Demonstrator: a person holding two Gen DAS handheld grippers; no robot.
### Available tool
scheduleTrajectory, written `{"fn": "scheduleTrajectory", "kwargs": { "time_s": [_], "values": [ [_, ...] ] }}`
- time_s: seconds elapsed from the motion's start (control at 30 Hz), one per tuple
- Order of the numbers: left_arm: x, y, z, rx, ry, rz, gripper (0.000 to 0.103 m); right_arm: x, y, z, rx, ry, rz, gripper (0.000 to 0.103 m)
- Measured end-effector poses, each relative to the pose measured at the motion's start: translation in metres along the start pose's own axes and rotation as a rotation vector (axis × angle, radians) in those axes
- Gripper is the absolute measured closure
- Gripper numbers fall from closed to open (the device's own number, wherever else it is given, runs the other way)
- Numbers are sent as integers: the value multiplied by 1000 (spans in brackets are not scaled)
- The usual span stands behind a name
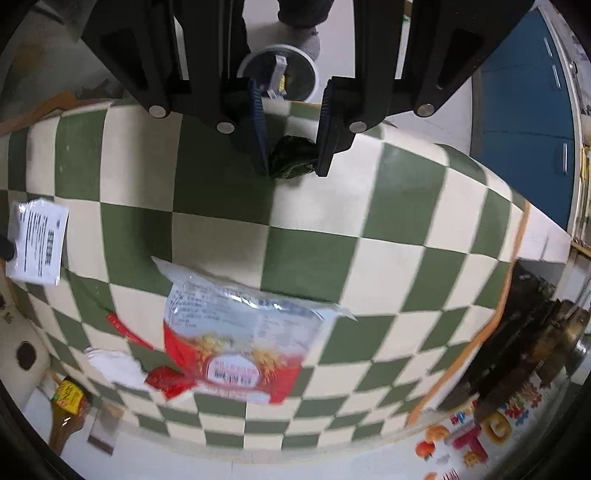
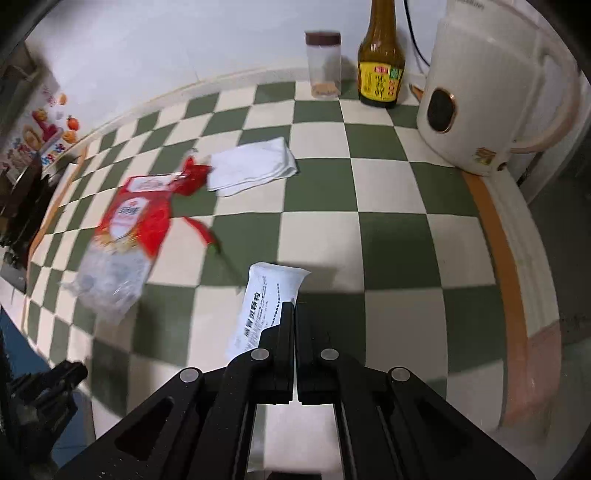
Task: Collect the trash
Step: 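Grasp the small dark scrap with left tool while right tool grasps the white paper slip, then carry both items over the bin and open both tools to drop them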
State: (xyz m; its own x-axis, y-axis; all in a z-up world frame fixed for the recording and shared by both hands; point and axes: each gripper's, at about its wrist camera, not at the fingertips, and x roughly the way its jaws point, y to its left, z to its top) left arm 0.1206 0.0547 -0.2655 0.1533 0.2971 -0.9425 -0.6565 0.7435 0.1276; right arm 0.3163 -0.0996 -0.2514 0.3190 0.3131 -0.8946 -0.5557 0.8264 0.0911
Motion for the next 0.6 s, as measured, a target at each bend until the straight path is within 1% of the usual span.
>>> {"fn": "scheduleTrajectory", "kwargs": {
  "time_s": [0.03, 0.13, 0.17, 0.27, 0.37, 0.4, 0.47, 0.5, 0.53, 0.57, 0.6],
  "values": [
    [-6, 2, -3, 7, -19, -2, 82, -11, 2, -8, 1, -8, 1, 103],
    [-32, 15, -17, 37, -110, -14, 82, -43, 16, -36, 11, -41, -4, 103],
    [-36, 18, -17, 46, -132, -19, 82, -56, 23, -49, 21, -52, -6, 103],
    [-58, 36, -34, 89, -218, -29, 82, -84, 39, -81, 50, -79, -2, 103],
    [-80, 51, -60, 138, -291, -33, 82, -113, 59, -120, 87, -105, 8, 103],
    [-87, 56, -74, 155, -309, -37, 82, -120, 66, -135, 100, -111, 13, 103],
    [-91, 65, -93, 173, -315, -43, 82, -133, 80, -172, 125, -106, 23, 103],
    [-91, 70, -105, 182, -306, -49, 82, -135, 84, -185, 131, -99, 24, 103],
    [-88, 76, -117, 188, -284, -61, 82, -134, 92, -206, 140, -77, 26, 103],
    [-84, 80, -128, 192, -261, -70, 82, -133, 95, -219, 142, -63, 27, 103],
    [-78, 82, -136, 199, -241, -75, 82, -127, 101, -240, 143, -30, 27, 103]
  ]
}}
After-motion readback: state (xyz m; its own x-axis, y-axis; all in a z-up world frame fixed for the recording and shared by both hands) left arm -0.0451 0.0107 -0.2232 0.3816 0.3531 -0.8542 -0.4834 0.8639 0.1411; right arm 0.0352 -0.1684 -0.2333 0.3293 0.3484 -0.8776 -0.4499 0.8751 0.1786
